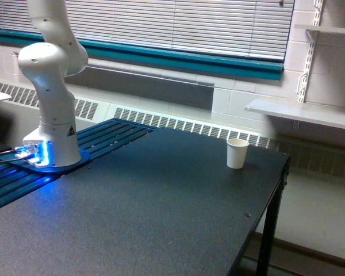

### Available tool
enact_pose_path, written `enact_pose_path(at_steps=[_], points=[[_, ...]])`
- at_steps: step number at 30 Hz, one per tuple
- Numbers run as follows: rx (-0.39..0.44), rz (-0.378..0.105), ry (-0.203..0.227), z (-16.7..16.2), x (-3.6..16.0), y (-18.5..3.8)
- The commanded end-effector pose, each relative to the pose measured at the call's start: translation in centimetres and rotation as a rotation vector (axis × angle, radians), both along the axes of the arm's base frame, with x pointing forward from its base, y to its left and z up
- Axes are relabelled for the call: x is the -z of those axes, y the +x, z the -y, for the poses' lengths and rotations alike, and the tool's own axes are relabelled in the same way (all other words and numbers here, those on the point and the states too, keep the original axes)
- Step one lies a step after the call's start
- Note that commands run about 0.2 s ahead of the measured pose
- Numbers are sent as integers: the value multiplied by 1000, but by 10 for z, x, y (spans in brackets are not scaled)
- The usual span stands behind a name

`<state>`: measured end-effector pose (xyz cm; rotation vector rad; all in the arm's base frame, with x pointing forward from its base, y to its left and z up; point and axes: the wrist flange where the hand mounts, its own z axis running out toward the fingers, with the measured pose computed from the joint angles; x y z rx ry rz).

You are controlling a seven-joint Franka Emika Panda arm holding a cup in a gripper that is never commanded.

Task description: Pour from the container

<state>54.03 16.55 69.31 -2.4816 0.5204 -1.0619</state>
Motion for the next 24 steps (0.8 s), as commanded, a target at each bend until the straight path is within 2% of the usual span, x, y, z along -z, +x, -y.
enact_pose_path(at_steps=[1,13,24], points=[[-32,-31,-20,-17,20,-1],[-82,-10,-58,-28,44,-19],[-189,-39,-72,-41,78,-54]])
